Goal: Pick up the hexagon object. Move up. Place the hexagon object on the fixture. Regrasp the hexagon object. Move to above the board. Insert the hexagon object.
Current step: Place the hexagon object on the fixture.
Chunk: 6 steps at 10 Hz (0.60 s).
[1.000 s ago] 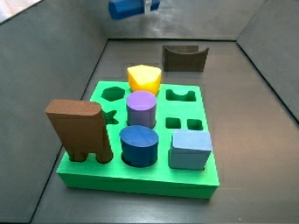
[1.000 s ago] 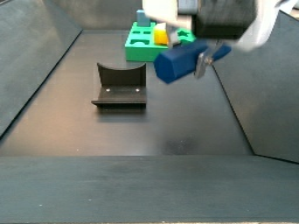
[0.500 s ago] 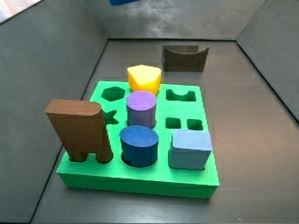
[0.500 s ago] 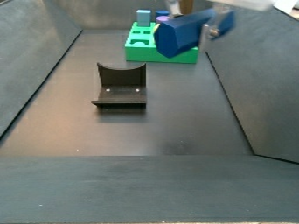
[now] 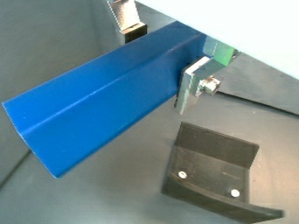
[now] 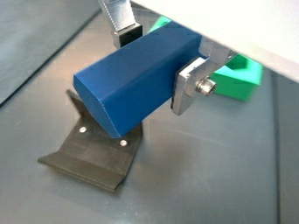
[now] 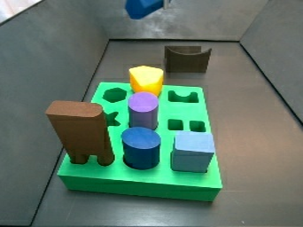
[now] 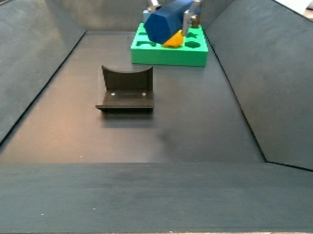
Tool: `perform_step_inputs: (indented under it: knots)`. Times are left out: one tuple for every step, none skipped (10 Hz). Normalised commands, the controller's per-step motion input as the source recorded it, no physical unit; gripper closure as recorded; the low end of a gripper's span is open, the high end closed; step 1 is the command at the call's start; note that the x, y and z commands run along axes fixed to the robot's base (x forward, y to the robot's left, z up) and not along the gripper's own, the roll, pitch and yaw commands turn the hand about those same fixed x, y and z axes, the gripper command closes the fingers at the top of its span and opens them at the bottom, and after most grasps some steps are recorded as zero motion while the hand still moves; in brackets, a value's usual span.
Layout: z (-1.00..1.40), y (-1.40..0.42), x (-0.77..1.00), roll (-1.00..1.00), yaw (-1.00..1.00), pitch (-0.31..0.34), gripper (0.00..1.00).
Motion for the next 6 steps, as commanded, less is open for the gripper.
perform_step_inputs:
  knots:
    - [0.00,-0.14,0.74,-0.08,1.00,0.209,1.00]
    - [0.00,-0.08,0.62,-0.09,1.00,0.240,1.00]
    - [0.00,-0.06,0.56,-0.10,1.00,0.259,1.00]
    - [0.00,-0.03,0.44,-0.11,0.92,0.296,1.00]
    - [0.01,-0.01,0.35,-0.10,0.67,0.263,1.00]
    - [0.01,0.00,0.24,-0.08,0.37,0.215,1.00]
